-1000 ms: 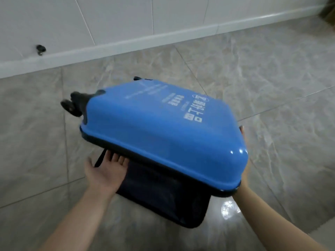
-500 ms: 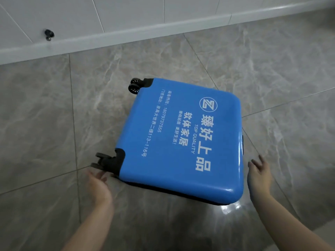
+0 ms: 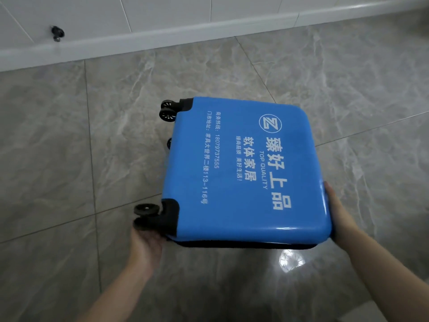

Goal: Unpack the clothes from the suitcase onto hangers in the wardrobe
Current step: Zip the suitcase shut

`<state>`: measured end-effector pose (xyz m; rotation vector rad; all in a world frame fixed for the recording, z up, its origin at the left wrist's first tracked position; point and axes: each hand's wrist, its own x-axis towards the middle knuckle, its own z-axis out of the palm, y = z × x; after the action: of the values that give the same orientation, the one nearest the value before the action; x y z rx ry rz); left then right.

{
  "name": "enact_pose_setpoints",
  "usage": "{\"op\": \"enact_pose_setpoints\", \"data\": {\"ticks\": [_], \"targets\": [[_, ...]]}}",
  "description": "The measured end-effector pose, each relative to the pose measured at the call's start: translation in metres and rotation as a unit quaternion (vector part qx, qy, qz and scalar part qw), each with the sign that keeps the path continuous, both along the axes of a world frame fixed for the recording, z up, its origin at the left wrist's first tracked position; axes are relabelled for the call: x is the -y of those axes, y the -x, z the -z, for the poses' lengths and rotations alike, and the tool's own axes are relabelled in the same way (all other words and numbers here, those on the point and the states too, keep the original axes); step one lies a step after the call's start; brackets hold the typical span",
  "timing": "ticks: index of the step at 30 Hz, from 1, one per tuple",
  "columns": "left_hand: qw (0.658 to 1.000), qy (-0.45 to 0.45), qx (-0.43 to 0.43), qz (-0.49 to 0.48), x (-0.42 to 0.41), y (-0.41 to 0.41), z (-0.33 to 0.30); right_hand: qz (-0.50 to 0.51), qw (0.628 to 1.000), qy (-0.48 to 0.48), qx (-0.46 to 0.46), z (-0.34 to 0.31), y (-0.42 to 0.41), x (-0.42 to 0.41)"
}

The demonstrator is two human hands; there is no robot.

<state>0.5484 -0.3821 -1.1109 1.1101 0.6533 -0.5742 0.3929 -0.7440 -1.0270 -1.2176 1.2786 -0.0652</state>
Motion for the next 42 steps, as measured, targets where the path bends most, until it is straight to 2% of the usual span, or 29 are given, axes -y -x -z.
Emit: {"op": "enact_pose_setpoints", "data": {"ticks": [2,4,6,8,10,12,13,14,16,17,18,25,29,33,35,38,42], "targets": [[0.994,-0.007,-0.033,0.104,-0.005,0.021,0.008,-0.027,0.983,0.139,-0.121,-0.022,-0.014,0.022],[0.974,0.02,-0.103,0.2,-0.009,0.039,0.015,-0.052,0.939,0.282,-0.188,-0.039,-0.029,0.037],[0.939,-0.023,-0.121,0.322,-0.007,0.049,0.015,-0.059,0.897,0.403,-0.17,-0.056,-0.049,0.036],[0.894,-0.08,-0.079,0.434,0.004,0.052,0.013,-0.081,0.869,0.48,-0.086,-0.064,-0.074,0.022],[0.902,-0.135,-0.039,0.408,0.015,0.046,0.012,-0.164,0.863,0.477,-0.005,-0.058,-0.099,-0.011],[0.937,-0.185,-0.013,0.296,0.019,0.032,0.006,-0.283,0.854,0.435,0.036,-0.053,-0.123,-0.066],[0.95,-0.199,-0.013,0.238,0.019,0.024,0.003,-0.358,0.831,0.426,0.017,-0.046,-0.135,-0.093],[0.959,-0.202,-0.019,0.196,0.018,0.017,0.0,-0.431,0.792,0.43,-0.036,-0.041,-0.145,-0.118],[0.965,-0.207,-0.028,0.158,0.014,0.007,-0.005,-0.524,0.696,0.467,-0.156,-0.024,-0.154,-0.152],[0.965,-0.207,-0.029,0.16,0.01,0.003,-0.005,-0.542,0.653,0.49,-0.198,-0.016,-0.155,-0.161],[0.966,-0.204,-0.024,0.159,0.006,-0.002,-0.005,-0.55,0.627,0.507,-0.219,-0.012,-0.155,-0.164],[0.962,-0.241,0.061,0.11,0.003,-0.059,-0.009,-0.618,0.566,0.522,-0.16,-0.01,-0.145,-0.13],[0.949,-0.213,0.147,0.182,0.029,-0.076,-0.023,-0.687,0.498,0.522,-0.088,-0.019,-0.116,-0.078],[0.903,-0.168,0.195,0.345,0.057,-0.066,-0.027,-0.729,0.449,0.512,-0.06,-0.028,-0.086,-0.044],[0.88,-0.14,0.195,0.409,0.069,-0.054,-0.028,-0.727,0.439,0.524,-0.06,-0.03,-0.072,-0.036],[0.867,-0.107,0.188,0.448,0.081,-0.037,-0.028,-0.707,0.444,0.546,-0.067,-0.029,-0.054,-0.033],[0.888,-0.059,0.149,0.431,0.089,-0.024,-0.025,-0.675,0.446,0.576,-0.121,-0.021,-0.049,-0.047]]}}
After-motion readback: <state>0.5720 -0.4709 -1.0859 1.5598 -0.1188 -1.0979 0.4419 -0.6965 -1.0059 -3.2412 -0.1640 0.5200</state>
